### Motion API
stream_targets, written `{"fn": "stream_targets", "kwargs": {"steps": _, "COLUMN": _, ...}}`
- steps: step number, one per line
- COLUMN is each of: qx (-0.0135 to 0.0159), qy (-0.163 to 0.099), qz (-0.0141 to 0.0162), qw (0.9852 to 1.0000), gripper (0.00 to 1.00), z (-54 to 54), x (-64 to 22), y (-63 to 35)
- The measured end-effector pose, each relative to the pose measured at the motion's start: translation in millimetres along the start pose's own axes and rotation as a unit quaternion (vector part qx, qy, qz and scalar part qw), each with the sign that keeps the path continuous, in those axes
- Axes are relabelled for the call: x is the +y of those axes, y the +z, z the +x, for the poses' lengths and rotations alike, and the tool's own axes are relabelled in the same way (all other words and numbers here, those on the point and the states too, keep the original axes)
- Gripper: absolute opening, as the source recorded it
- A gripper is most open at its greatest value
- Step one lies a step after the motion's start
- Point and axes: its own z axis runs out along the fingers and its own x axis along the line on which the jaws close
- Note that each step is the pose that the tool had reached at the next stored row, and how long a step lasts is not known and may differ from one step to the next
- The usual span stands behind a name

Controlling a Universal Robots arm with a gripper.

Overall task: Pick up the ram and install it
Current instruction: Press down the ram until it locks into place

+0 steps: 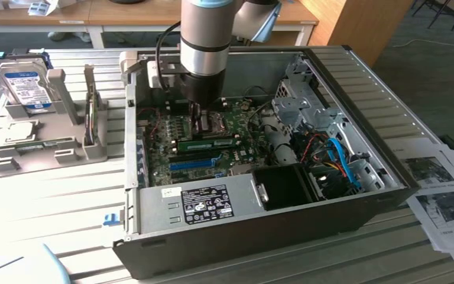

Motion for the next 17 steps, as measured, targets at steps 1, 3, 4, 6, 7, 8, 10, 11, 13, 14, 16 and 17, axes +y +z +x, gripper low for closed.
{"fn": "stream_targets", "kwargs": {"steps": 1, "qx": 0.0, "qy": 0.0, "qz": 0.0, "qw": 1.0, "gripper": 0.09, "z": 0.0, "x": 0.6, "y": 0.0}}
{"fn": "stream_targets", "kwargs": {"steps": 3, "qx": 0.0001, "qy": 0.0, "qz": 0.0, "qw": 1.0, "gripper": 0.09, "z": 0.1, "x": 1.0, "y": -0.1}}
{"fn": "stream_targets", "kwargs": {"steps": 4, "qx": 0.0002, "qy": 0.0, "qz": -0.0001, "qw": 1.0, "gripper": 0.09, "z": 0.1, "x": 1.1, "y": -0.1}}
{"fn": "stream_targets", "kwargs": {"steps": 6, "qx": 0.0001, "qy": 0.0, "qz": -0.0001, "qw": 1.0, "gripper": 0.09, "z": 0.1, "x": 1.1, "y": -0.1}}
{"fn": "stream_targets", "kwargs": {"steps": 7, "qx": 0.0001, "qy": 0.0, "qz": 0.0, "qw": 1.0, "gripper": 0.09, "z": 0.1, "x": 1.2, "y": 0.3}}
{"fn": "stream_targets", "kwargs": {"steps": 8, "qx": 0.0001, "qy": 0.0, "qz": 0.0, "qw": 1.0, "gripper": 0.09, "z": 0.1, "x": 1.1, "y": 0.7}}
{"fn": "stream_targets", "kwargs": {"steps": 10, "qx": 0.0002, "qy": 0.0, "qz": -0.0001, "qw": 1.0, "gripper": 0.09, "z": 0.1, "x": 1.1, "y": 1.7}}
{"fn": "stream_targets", "kwargs": {"steps": 11, "qx": 0.0001, "qy": 0.0, "qz": -0.0001, "qw": 1.0, "gripper": 0.09, "z": 0.1, "x": 1.1, "y": 2.1}}
{"fn": "stream_targets", "kwargs": {"steps": 13, "qx": 0.0002, "qy": 0.0, "qz": -0.0001, "qw": 1.0, "gripper": 0.09, "z": 0.1, "x": 1.1, "y": 2.9}}
{"fn": "stream_targets", "kwargs": {"steps": 14, "qx": 0.0001, "qy": 0.0, "qz": -0.0001, "qw": 1.0, "gripper": 0.09, "z": 0.1, "x": 1.1, "y": 3.3}}
{"fn": "stream_targets", "kwargs": {"steps": 16, "qx": 0.0002, "qy": 0.0, "qz": -0.0001, "qw": 1.0, "gripper": 0.09, "z": 0.1, "x": 1.0, "y": 4.0}}
{"fn": "stream_targets", "kwargs": {"steps": 17, "qx": 0.0002, "qy": 0.0, "qz": -0.0001, "qw": 1.0, "gripper": 0.09, "z": 0.1, "x": 1.0, "y": 4.2}}
